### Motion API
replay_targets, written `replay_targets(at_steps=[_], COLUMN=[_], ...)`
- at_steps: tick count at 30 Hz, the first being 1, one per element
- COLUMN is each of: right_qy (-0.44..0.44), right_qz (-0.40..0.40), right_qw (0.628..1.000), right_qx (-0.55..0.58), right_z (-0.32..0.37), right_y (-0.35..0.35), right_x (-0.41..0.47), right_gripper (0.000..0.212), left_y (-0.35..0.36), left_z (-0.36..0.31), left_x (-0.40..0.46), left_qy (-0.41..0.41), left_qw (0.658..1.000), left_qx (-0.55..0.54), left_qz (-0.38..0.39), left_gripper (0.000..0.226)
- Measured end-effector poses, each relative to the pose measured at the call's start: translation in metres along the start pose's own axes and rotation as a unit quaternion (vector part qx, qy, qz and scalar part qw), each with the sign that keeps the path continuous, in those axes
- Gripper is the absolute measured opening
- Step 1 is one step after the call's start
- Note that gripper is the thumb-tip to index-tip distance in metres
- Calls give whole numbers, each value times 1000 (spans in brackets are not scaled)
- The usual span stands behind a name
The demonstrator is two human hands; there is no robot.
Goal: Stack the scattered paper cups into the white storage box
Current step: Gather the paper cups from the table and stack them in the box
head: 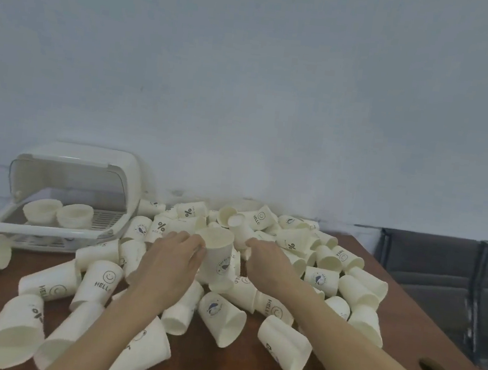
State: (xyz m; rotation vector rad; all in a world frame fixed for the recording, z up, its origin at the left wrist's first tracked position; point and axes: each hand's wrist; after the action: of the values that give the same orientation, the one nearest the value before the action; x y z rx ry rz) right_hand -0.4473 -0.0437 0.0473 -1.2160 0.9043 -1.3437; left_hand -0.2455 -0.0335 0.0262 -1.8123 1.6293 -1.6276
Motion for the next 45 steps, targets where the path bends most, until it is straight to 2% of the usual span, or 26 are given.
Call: replay_targets(at_steps=[8,10,16,21,24,29,34,41,45], right_qy=[28,46,106,112,99,110,65,53,47], right_qz=[0,-4,-22,-20,-11,-35,-65,-42,3], right_qw=[1000,999,993,993,995,993,993,998,996], right_qx=[4,15,52,35,-22,35,75,-8,-75], right_z=[-49,-66,-114,-143,-163,-171,-171,-164,-159], right_y=[-7,-11,-10,-2,6,1,0,16,29], right_x=[-32,-35,-28,-15,5,34,83,163,193], right_gripper=[36,28,41,36,36,39,59,37,40], left_y=[14,19,48,76,92,111,118,117,115], left_z=[-38,-51,-84,-101,-108,-110,-103,-81,-68], left_x=[-13,-11,4,24,37,61,89,122,134], left_qy=[-45,-42,-10,-18,-23,-41,-53,-63,-55], left_qw=[999,999,1000,999,999,999,999,997,997], left_qx=[-8,-13,-19,-36,-39,-23,2,12,3], left_qz=[0,0,15,33,24,14,-15,-38,-52], left_gripper=[24,23,22,22,22,23,23,20,20])
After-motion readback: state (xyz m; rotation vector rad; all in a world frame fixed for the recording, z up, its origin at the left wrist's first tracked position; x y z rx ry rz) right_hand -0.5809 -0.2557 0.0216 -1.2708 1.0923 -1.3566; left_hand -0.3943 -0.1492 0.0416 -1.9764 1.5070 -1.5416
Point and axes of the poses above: each hand's wrist, its own x-axis towards the middle knuckle, its own y-axis out of the palm, z = x × y, and after that the axes turned 1 degree about -x, right-handed
